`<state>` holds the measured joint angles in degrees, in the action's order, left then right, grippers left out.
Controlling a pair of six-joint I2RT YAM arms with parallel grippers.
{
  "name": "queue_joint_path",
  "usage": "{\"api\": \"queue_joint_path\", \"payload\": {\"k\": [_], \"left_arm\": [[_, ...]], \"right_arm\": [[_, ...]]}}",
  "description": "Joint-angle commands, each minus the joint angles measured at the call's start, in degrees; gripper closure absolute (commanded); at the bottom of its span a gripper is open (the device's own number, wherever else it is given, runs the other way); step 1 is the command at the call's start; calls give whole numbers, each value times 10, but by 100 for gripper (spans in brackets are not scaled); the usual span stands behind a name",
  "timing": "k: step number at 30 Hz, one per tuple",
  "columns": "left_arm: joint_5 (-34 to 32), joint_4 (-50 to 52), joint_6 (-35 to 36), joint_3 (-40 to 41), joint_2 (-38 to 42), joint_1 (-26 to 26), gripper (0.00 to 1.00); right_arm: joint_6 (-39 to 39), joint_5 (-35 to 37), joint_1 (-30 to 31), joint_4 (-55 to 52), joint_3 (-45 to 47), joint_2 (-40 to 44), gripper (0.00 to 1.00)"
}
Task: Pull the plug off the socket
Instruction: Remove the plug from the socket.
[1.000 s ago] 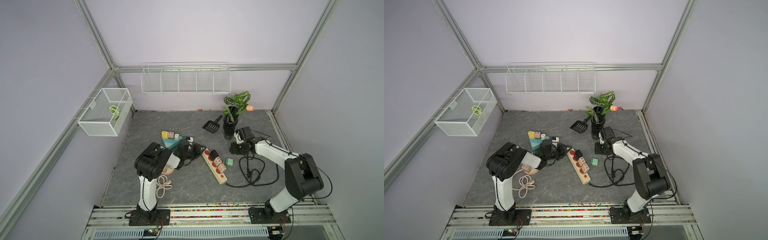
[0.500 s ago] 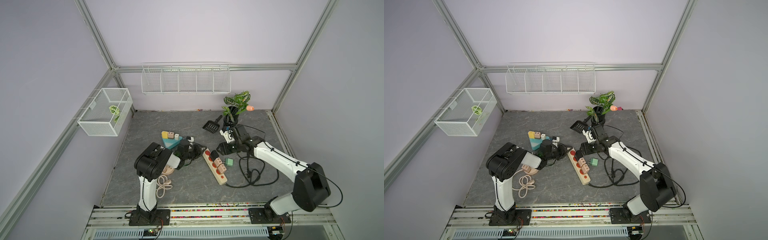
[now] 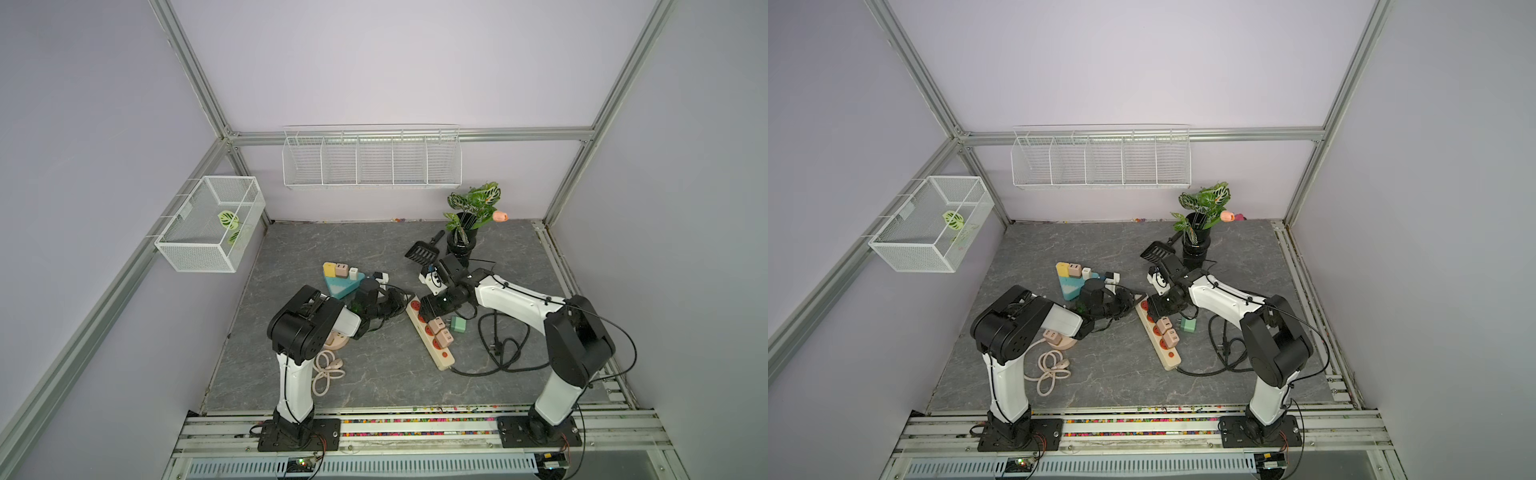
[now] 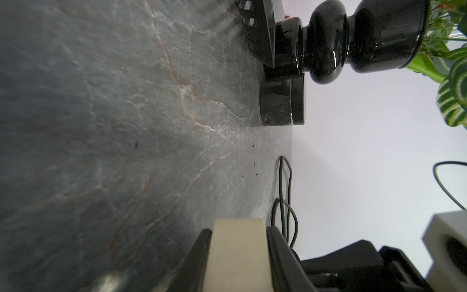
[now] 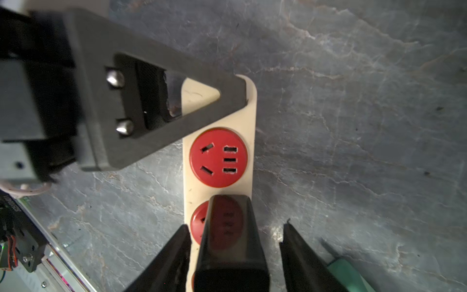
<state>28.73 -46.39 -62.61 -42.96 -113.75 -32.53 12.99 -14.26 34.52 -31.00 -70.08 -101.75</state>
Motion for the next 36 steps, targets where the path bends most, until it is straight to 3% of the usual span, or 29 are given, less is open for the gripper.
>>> {"api": "queue_joint_path", "payload": {"k": [1,3,8,16,23,29,36], "left_arm": [[-13,24,90,8,5,-7,100],[-12,24,91,7,4,-8,100],[-18,50,106,0,-1,-11,100],[-63,125,154,-5,-13,-20,100],[-96,164,200,-2,-20,-20,100],[-100,169,206,-6,-37,-20,100],[-119,204,221,-10,-34,-20,100]], "right_arm": [[-8,-10,5,-16,-15,-9,45],[-8,-7,5,-14,-15,-11,53],[-7,-3,5,-13,-30,-12,100],[-14,-25,15,-41,-73,30,100],[-1,-100,-65,-44,-50,44,100],[7,-134,-78,-21,-33,24,100],[-37,18,-2,-128,-109,29,100]]}}
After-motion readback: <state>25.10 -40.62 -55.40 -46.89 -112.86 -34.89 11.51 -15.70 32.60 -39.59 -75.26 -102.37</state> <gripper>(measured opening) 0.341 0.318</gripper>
